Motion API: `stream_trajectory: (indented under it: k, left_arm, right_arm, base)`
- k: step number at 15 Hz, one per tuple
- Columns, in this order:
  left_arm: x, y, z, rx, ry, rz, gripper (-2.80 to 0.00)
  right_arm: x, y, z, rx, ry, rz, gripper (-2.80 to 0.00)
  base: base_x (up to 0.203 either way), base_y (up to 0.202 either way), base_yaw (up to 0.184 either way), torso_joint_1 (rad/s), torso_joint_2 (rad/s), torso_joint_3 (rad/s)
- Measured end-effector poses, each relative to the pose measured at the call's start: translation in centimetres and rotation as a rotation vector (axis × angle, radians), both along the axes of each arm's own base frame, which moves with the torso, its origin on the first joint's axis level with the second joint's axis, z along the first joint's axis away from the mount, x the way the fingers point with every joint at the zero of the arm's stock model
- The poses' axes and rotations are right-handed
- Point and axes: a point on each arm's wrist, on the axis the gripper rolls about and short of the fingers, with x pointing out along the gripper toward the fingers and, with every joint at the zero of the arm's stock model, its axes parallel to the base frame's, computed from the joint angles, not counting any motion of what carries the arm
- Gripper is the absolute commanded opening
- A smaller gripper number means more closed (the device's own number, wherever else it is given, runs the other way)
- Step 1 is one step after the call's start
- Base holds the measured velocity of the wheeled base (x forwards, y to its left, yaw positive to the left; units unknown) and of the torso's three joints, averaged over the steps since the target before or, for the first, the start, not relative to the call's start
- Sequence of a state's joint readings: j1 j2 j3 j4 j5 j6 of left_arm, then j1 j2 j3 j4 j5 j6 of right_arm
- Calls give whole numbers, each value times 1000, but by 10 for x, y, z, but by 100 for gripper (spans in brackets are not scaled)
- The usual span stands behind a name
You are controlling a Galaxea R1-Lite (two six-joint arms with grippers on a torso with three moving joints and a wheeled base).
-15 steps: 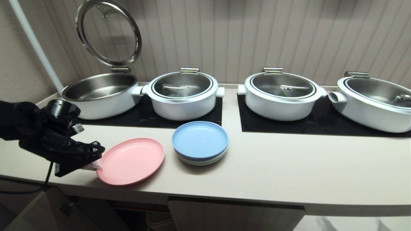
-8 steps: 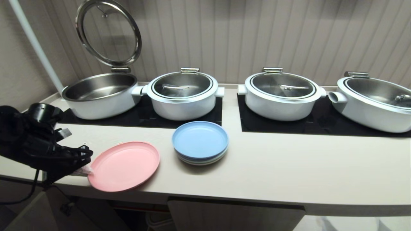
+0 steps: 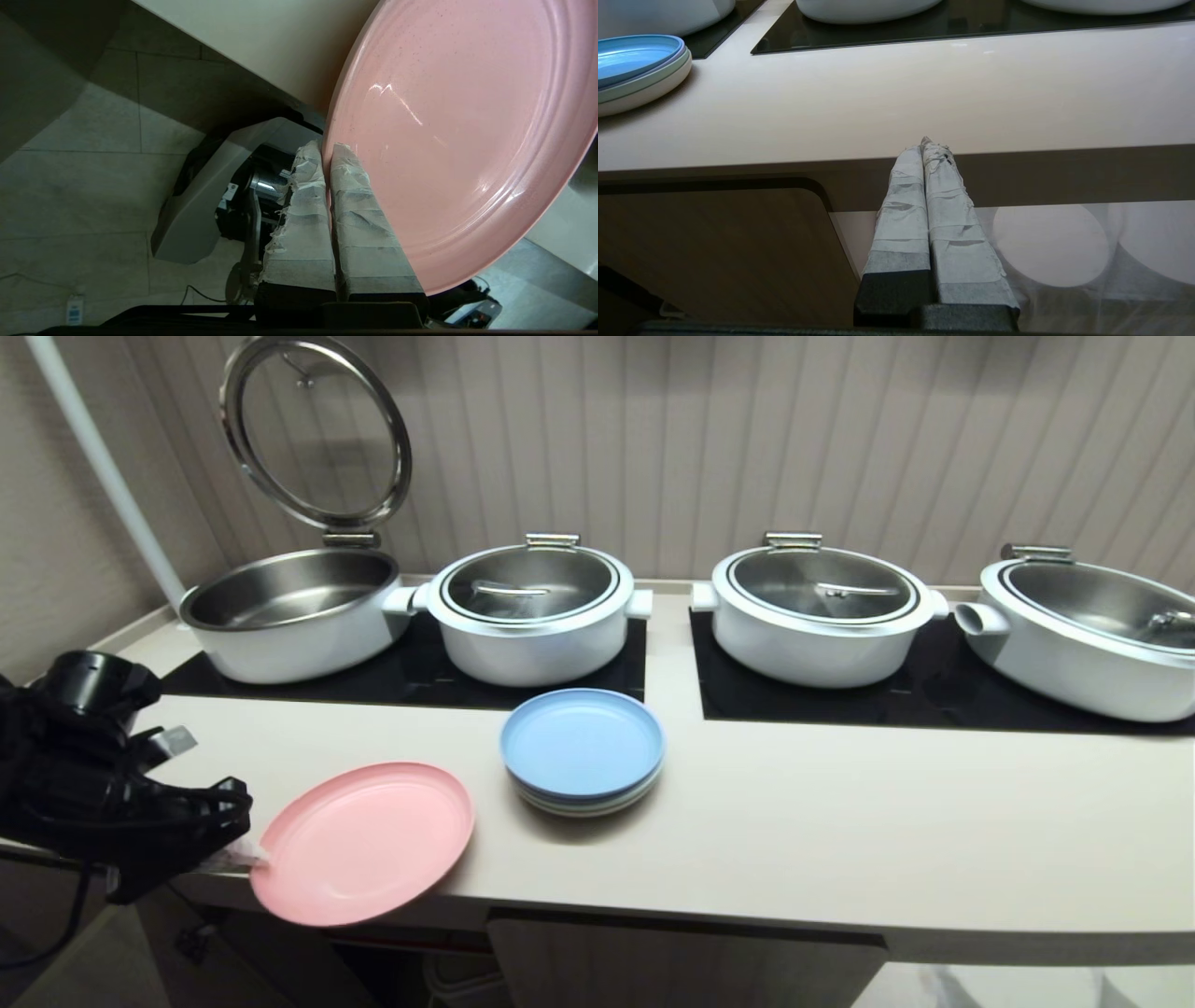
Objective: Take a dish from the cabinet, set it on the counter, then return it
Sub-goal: Pick up the plate from the table
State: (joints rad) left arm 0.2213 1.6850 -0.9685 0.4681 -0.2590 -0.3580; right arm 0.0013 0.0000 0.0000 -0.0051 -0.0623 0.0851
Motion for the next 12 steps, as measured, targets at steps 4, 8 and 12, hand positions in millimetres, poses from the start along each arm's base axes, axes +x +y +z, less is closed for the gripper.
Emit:
stream_trajectory:
  k: [4, 8, 12]
  left_arm:
    - [-14, -4, 2, -16, -6, -7, -280]
    - [-32, -9, 4, -19, -11, -17, -280]
    - [-49, -13, 4, -42, -17, -31, -280]
  right_arm:
    - [0, 0, 0, 0, 0, 0, -280]
    - [0, 0, 0, 0, 0, 0, -280]
    - [0, 0, 0, 0, 0, 0, -280]
  base:
    - [0, 0, 0, 0, 0, 0]
    - [0, 0, 0, 0, 0, 0]
    - [0, 0, 0, 0, 0, 0]
